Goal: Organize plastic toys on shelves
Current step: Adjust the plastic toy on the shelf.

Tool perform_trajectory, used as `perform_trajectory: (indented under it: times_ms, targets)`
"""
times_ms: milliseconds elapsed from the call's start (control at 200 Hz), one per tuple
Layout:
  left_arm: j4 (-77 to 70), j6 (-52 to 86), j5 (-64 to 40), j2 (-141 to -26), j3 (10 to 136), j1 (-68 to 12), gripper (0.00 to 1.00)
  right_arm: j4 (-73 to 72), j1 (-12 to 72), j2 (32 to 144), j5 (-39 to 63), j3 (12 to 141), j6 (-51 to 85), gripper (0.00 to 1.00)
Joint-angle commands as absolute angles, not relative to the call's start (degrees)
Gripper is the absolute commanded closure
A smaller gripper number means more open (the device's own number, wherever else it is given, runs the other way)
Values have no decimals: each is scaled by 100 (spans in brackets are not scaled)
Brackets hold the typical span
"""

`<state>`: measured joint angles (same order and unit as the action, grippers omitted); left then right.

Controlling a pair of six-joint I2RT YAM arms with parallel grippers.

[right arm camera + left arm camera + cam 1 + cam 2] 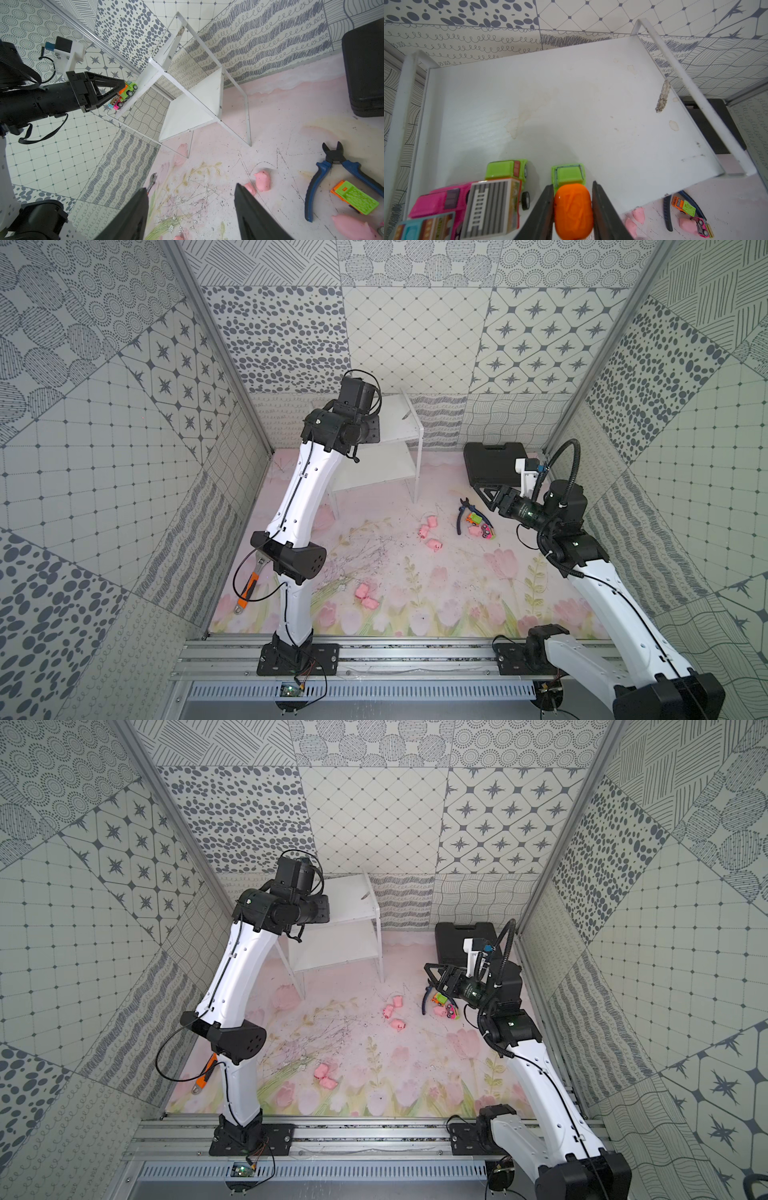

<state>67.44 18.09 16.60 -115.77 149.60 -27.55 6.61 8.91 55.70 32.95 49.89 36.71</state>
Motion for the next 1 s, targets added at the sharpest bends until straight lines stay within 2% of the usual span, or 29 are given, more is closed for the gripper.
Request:
perform_trajectory:
  times_ms: [0, 345, 570, 996]
  targets:
    - [6429, 2083, 2072, -11521, 14829, -2826, 64, 456, 861, 5414, 3349, 4975, 3683, 30]
    - [6277, 2118, 2156, -11610, 14834, -2828, 61, 615, 861, 5300, 3349, 4974, 3595, 30]
    - [6297, 2129, 2015, -11540, 14843, -2829, 54, 590, 861, 5317, 3366, 4982, 3599, 30]
    - [6558, 2169, 1872, -11593, 14860, -2830, 54, 582, 861, 5319, 3360, 4975, 3621, 30]
